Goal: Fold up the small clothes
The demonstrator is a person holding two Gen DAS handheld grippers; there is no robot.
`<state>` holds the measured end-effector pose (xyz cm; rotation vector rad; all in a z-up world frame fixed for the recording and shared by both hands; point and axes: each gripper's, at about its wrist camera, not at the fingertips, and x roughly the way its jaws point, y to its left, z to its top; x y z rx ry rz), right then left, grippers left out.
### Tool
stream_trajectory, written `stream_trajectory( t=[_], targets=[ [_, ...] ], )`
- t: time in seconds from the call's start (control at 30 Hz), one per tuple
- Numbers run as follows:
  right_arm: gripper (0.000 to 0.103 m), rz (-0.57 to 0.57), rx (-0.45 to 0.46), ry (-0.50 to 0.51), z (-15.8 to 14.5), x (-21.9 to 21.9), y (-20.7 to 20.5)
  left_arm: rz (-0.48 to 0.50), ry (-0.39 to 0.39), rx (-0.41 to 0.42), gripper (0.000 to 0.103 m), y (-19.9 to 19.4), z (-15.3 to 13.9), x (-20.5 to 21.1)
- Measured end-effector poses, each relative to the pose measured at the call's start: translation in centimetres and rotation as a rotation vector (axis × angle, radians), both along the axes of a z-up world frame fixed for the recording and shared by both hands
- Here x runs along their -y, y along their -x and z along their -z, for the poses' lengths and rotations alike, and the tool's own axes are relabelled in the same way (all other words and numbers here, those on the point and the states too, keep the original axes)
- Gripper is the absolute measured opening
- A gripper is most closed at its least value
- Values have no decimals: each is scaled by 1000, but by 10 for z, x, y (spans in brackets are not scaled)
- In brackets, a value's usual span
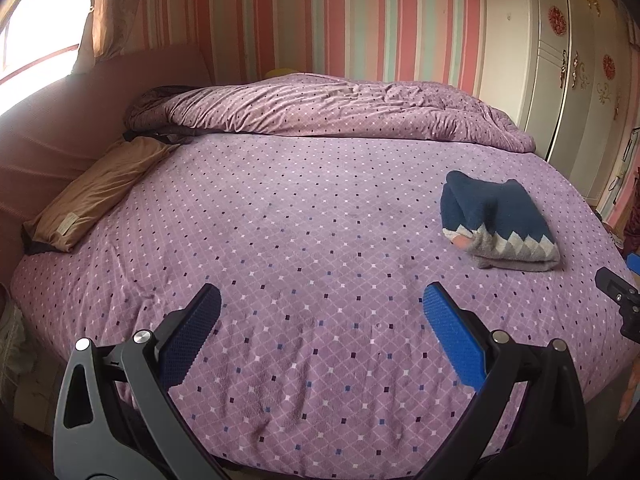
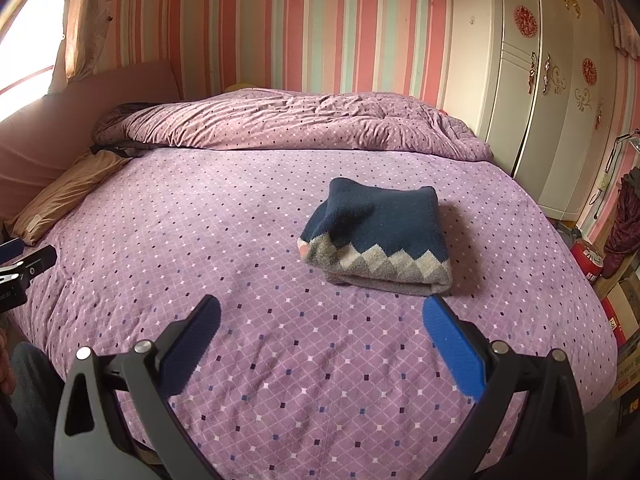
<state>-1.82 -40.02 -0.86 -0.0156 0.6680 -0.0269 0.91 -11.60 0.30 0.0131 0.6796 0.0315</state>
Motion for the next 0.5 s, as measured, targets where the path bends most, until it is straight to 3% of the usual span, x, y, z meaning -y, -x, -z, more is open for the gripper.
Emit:
stream_trajectory(
  t=[0.23,0.5],
  targets=[
    [101,-5,-6,1,1,-2,-1,1,-3,0,100,1,2,0],
    [101,-4,-13,3,4,-2,-2,2,-21,61,100,6,-4,1]
  ],
)
